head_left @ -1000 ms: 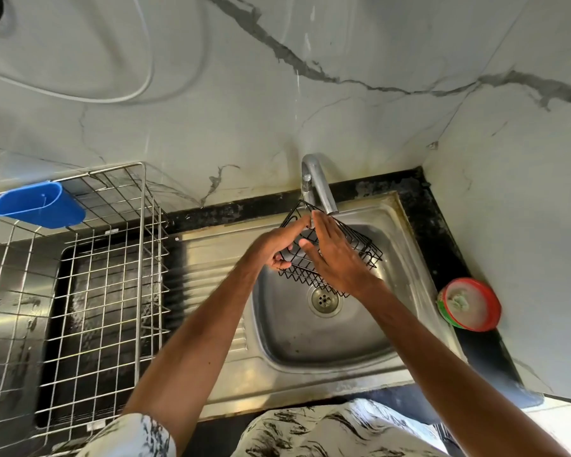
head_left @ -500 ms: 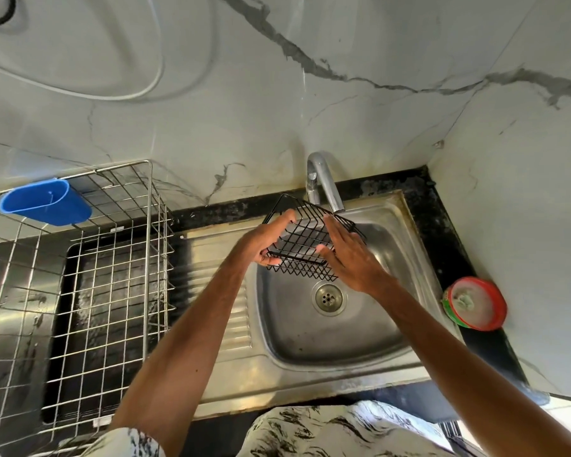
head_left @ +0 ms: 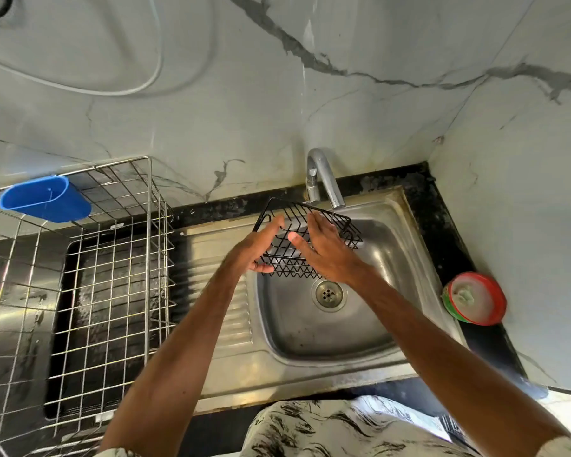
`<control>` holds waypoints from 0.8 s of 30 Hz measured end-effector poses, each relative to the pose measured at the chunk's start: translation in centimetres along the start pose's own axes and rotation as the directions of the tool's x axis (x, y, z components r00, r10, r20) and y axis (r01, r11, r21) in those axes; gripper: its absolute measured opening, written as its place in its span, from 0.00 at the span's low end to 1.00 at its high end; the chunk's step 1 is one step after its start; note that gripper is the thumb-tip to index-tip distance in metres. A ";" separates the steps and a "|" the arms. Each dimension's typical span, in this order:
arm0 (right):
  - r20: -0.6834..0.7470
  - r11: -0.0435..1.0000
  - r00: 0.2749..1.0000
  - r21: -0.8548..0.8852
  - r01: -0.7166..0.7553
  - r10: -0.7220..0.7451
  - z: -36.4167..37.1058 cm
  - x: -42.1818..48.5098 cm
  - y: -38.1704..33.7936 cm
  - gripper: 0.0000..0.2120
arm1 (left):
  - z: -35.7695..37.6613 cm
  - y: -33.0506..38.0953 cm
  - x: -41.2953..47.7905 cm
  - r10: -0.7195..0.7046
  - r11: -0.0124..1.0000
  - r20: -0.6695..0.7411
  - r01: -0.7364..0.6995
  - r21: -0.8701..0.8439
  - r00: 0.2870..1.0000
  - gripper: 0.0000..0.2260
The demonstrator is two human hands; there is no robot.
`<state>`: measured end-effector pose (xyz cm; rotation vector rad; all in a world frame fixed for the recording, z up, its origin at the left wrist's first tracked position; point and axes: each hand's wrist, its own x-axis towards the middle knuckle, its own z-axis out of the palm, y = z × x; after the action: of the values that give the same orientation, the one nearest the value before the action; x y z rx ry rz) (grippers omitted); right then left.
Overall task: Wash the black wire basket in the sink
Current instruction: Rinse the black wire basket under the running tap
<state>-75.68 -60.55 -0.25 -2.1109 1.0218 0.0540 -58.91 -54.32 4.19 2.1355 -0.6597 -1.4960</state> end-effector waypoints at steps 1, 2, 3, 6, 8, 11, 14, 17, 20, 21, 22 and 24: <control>0.000 1.000 1.000 -0.005 0.023 -0.023 -0.1 0.3 0.0 0.39 | -0.1 -0.1 -0.2 -0.006 1.000 0.000 0.006 -0.013 1.000 0.24; -0.006 0.999 0.999 -0.009 0.035 -0.035 -0.4 0.6 0.1 0.37 | -0.2 -0.2 -0.3 -0.009 1.000 0.001 0.009 -0.022 1.000 0.24; -0.010 0.999 0.999 -0.019 0.042 -0.042 -0.6 1.1 0.8 0.36 | -0.4 -0.4 -0.4 -0.010 0.999 0.003 0.010 -0.031 1.000 0.24; 0.007 0.999 0.999 -0.028 -0.032 0.032 -1.6 2.1 3.2 0.33 | -0.9 -1.0 -0.7 -0.009 0.998 -0.002 0.009 -0.058 1.000 0.19; 0.029 0.991 0.991 0.011 -0.133 0.132 -2.3 2.5 5.0 0.35 | -1.2 -1.4 -0.8 -0.021 0.995 0.004 0.021 -0.096 1.000 0.15; -0.008 0.970 0.970 0.020 -0.242 0.242 -2.4 3.4 7.3 0.52 | -1.3 -2.0 -0.8 -0.042 0.992 0.006 0.042 -0.115 0.999 0.14; -0.017 0.975 0.975 -0.009 -0.222 0.222 -1.4 3.7 5.1 0.50 | -0.8 -2.2 -0.5 -0.062 0.989 0.011 0.063 -0.131 0.998 0.16; 0.039 0.997 0.999 -0.076 -0.007 0.010 0.0 2.7 0.2 0.38 | 0.1 -2.1 -0.5 -0.059 0.990 0.015 0.060 -0.126 0.998 0.25; 0.040 0.992 0.994 -0.073 0.101 -0.099 0.7 2.9 -0.7 0.37 | 0.5 -2.0 -0.3 -0.086 0.981 0.006 0.085 -0.174 0.996 0.31; 0.033 0.990 0.993 -0.072 0.118 -0.116 0.7 3.2 0.0 0.36 | 0.3 -2.0 -0.3 -0.099 0.974 0.011 0.099 -0.204 0.995 0.28; 0.017 0.987 0.992 -0.092 0.130 -0.129 0.4 3.4 0.7 0.34 | 0.2 -2.1 -0.3 -0.112 0.966 0.015 0.112 -0.233 0.994 0.24; -0.022 0.986 0.995 -0.141 0.093 -0.097 -0.6 3.6 2.5 0.31 | -0.1 -2.2 -0.4 -0.117 0.958 0.017 0.118 -0.263 0.993 0.16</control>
<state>-75.13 -64.28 -2.63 -2.2913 0.9565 0.0498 -58.64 -52.35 3.24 1.9973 -0.3165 -1.5509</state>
